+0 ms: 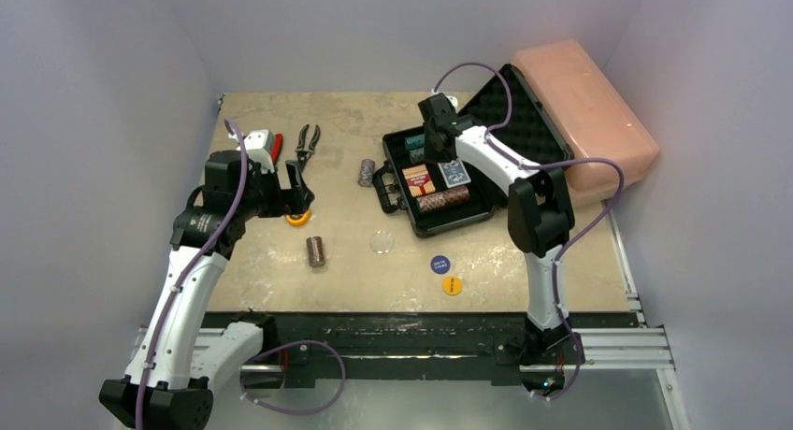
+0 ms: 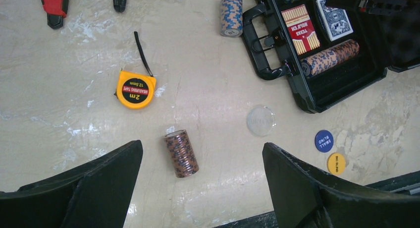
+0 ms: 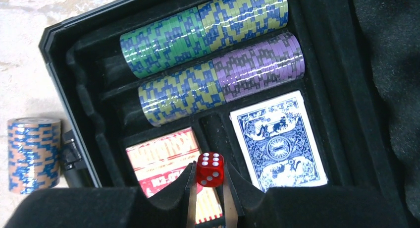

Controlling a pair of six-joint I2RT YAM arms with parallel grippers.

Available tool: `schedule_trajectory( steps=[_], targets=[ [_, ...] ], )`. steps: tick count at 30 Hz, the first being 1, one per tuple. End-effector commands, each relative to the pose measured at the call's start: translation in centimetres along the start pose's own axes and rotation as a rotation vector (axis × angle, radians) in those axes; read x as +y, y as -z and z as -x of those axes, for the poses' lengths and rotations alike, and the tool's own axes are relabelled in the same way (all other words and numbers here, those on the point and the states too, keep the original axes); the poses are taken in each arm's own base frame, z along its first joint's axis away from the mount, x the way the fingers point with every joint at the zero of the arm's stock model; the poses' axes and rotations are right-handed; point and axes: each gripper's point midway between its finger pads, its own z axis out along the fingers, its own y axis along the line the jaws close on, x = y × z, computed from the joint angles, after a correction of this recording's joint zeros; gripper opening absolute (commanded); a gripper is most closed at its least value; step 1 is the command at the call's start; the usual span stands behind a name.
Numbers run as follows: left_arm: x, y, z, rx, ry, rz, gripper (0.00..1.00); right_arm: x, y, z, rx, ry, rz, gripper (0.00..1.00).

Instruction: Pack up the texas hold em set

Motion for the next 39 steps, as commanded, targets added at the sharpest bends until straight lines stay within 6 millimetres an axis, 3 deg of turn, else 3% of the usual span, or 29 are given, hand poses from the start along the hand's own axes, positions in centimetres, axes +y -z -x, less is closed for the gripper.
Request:
schedule_trajectory(
  steps=[1,15,39],
  targets=[
    [-0.9,0.7,1.8,-0.060,-0.006,-0.027,0.91,0.6,0.2,2.5,-0.050,-0.047,0.035,0.00],
    [-0.9,0.6,1.9,-0.060,-0.009,-0.028,0.91,0.3,-3.2,1.7,-0.006,-0.037,0.035,0.00],
    [-0.9,0.6,1.8,-0.056,-0.010,-0.026,0.91,0.7,-5.1,0.5,0.041,-0.048,0.083,0.00]
  ],
)
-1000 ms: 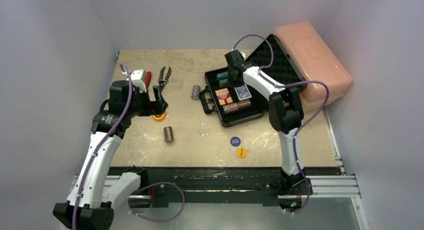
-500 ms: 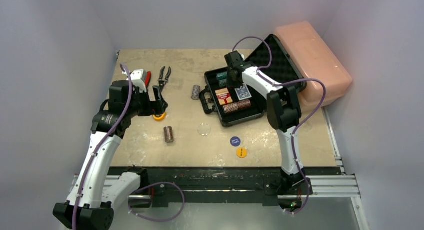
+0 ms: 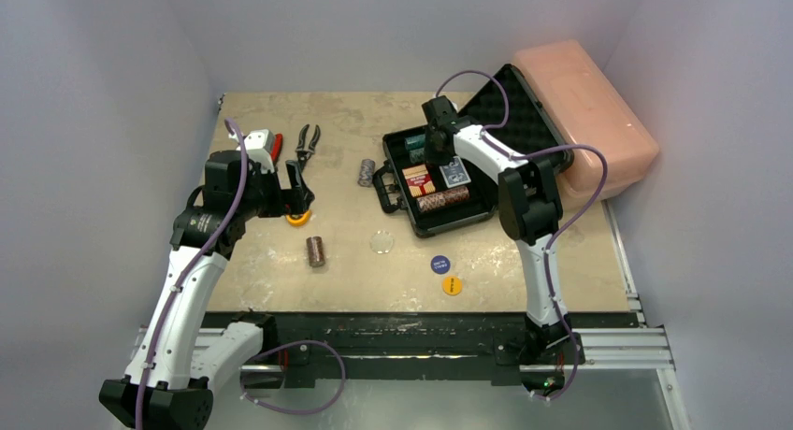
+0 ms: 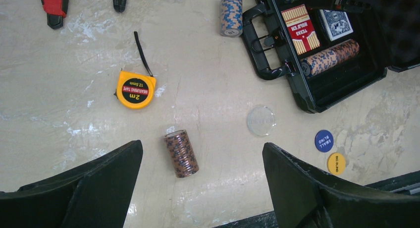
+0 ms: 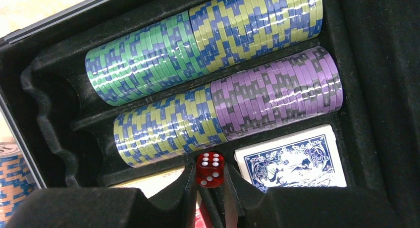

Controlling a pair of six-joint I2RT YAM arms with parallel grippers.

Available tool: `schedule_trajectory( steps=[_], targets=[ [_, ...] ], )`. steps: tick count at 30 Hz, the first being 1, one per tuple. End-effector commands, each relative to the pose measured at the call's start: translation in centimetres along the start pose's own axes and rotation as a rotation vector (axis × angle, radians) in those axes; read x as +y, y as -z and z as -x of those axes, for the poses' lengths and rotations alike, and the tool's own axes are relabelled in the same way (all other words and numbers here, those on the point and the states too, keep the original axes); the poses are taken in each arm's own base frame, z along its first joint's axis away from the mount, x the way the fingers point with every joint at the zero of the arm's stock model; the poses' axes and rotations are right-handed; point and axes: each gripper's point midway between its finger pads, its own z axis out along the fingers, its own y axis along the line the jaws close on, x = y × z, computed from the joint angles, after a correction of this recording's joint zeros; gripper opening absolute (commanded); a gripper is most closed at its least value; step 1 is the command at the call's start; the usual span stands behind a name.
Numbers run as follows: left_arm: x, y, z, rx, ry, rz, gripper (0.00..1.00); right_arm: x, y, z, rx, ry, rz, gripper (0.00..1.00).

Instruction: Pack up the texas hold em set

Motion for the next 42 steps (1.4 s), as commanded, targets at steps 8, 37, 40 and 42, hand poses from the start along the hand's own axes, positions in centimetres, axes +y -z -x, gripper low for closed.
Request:
schedule_trajectory(
  steps=[8,37,40,42],
  targets=[
    [-0.9,0.6,1.8,-0.056,-0.009,-0.026,0.91,0.3,-0.1,1.5,-0.034,-0.021,0.028,0.07],
    [-0.5,0.3,1.8,-0.049,-0.014,-0.007,0.91,0.3,5.3,3.1,-0.092,-0.006,0.092,0.50],
    [-0.4,0.2,1.7,-0.044,-0.015,-0.002,0.91,0.0,7.7,3.3,-0.121,-0.003,0.104,0.55],
    [-0.3,0.1,1.6,-0.038,-0.014,0.001,0.91,-0.4,9.0,3.0,-0.134,-0.005,0.111,0.59]
  ],
)
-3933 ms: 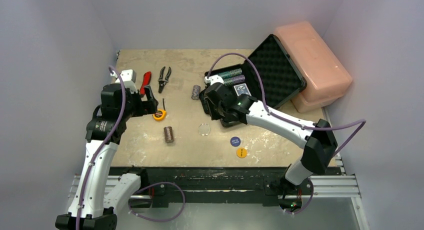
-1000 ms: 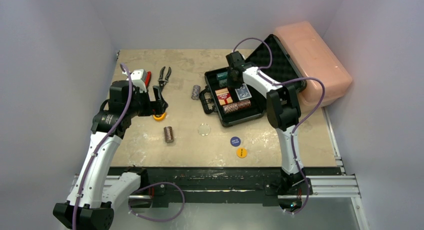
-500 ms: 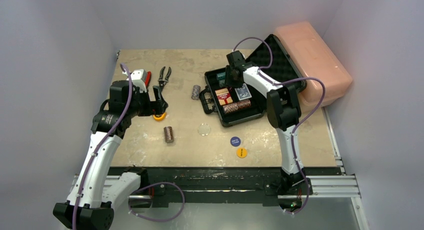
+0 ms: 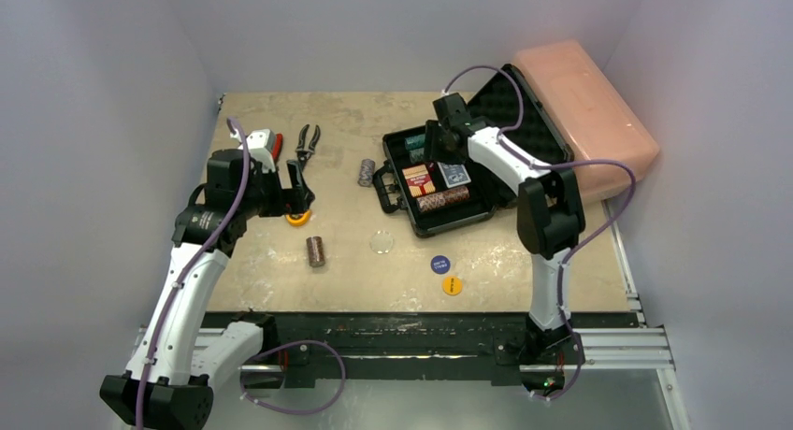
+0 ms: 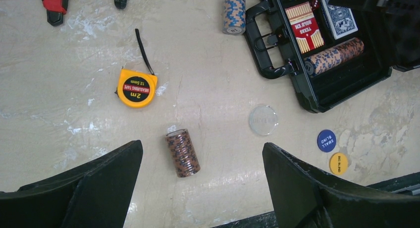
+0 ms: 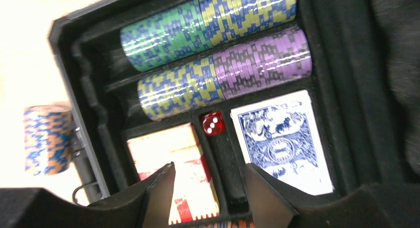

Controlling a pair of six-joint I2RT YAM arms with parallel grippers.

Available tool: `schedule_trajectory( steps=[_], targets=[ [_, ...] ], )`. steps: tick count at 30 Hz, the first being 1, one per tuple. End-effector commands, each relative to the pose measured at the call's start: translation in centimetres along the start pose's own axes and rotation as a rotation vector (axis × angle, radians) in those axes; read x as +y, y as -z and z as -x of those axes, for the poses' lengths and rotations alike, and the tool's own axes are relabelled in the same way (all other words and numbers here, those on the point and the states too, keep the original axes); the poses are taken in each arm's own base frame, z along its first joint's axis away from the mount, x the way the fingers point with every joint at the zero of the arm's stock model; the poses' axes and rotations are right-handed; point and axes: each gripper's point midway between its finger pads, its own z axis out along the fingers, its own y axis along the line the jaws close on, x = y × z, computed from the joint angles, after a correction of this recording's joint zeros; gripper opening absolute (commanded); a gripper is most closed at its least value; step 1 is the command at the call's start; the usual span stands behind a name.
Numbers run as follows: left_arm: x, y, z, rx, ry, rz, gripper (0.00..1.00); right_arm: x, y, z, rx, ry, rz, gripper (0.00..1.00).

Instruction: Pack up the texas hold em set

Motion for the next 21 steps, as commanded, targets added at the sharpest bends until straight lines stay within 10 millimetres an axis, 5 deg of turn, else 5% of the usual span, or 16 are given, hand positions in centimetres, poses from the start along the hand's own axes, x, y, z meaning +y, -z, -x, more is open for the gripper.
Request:
schedule_trajectory(
  steps=[1,11,21],
  targets=[
    [-0.4,0.3,1.7,-0.046,-0.015,-0.003,0.91,0.3,6.1,2.9,-0.124,0.000,0.063,0.61],
    [0.6,-0.4,0.8,0.019,-0.009,0.053,0.92,-1.1,11.7,0.9,-0.187,-0.007,0.111,0.90],
    [1.4,-1.3,-5.0,0.194,0.115,0.083,0.93,-1.1,14.0,-2.6,-0.197,-0.023,0.222,0.97]
  ],
)
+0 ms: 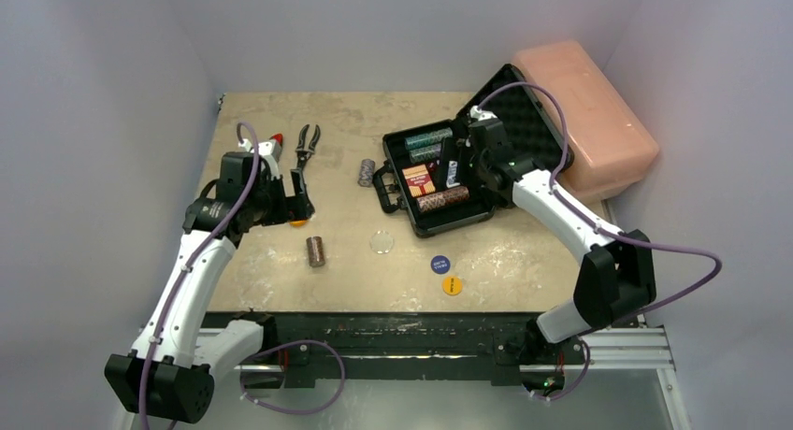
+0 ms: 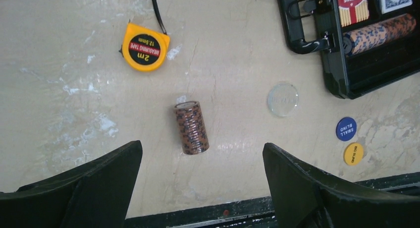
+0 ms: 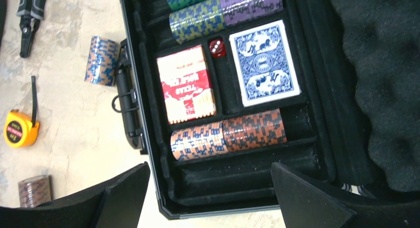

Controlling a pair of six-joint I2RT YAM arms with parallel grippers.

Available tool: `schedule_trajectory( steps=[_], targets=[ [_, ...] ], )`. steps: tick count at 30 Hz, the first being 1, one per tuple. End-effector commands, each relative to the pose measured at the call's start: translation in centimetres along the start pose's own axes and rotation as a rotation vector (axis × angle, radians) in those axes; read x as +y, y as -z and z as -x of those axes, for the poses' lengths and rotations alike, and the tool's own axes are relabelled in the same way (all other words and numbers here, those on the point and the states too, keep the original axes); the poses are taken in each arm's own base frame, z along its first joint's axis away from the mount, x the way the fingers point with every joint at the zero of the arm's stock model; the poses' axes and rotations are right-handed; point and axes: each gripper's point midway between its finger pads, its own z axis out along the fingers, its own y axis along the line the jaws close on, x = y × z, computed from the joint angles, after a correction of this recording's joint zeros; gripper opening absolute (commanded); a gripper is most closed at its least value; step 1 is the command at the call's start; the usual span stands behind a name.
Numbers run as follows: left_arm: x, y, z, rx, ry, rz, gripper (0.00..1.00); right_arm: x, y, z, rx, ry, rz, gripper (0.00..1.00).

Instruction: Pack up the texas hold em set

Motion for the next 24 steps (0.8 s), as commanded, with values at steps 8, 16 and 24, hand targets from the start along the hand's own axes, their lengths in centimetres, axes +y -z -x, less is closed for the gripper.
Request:
schedule_trajectory(
  steps=[8,16,24],
  targets=[
    [-0.2,-2.2,-5.4,0.166,0.179,0.007,0.88,1.4,1.1,-0.1,-0.045,-0.001,0.119,0.97],
    [-0.9,-4.8,-7.4,0.234,0.180,0.054,0.87,1.4,2.4,0.2,-0.079,0.009,0.128,0.98],
    [-1.8,-6.8,-8.4,0.266,0.155,0.085,0.83,1.4,2.8,-0.1,-0.085,0.006,0.145,0.99]
  ],
)
